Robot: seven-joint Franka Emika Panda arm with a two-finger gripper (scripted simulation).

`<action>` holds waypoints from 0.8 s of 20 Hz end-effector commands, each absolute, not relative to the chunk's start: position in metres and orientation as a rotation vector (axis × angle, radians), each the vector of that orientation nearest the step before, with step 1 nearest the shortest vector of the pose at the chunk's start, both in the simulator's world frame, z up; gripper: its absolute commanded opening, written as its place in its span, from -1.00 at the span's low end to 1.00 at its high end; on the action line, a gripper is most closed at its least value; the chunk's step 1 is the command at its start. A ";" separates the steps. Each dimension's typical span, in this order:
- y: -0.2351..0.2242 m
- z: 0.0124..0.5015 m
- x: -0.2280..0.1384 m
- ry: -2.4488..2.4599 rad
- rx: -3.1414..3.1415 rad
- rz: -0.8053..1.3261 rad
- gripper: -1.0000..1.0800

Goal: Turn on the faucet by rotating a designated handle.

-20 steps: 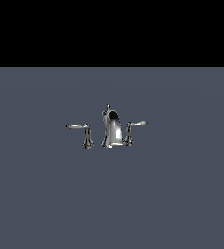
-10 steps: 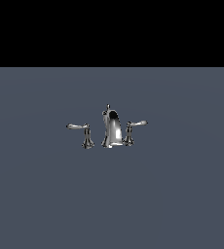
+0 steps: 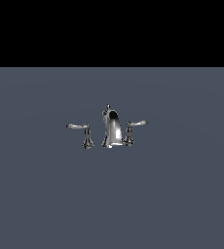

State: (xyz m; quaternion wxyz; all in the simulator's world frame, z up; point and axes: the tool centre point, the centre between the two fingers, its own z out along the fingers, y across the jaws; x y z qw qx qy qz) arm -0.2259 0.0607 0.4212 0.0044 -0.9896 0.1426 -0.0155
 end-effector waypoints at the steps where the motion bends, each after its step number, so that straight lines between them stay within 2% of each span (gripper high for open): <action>1: 0.071 0.407 -0.218 0.530 -3.087 -0.046 -1.00; 16: 0.121 0.322 -0.162 1.000 -2.965 -0.032 -1.00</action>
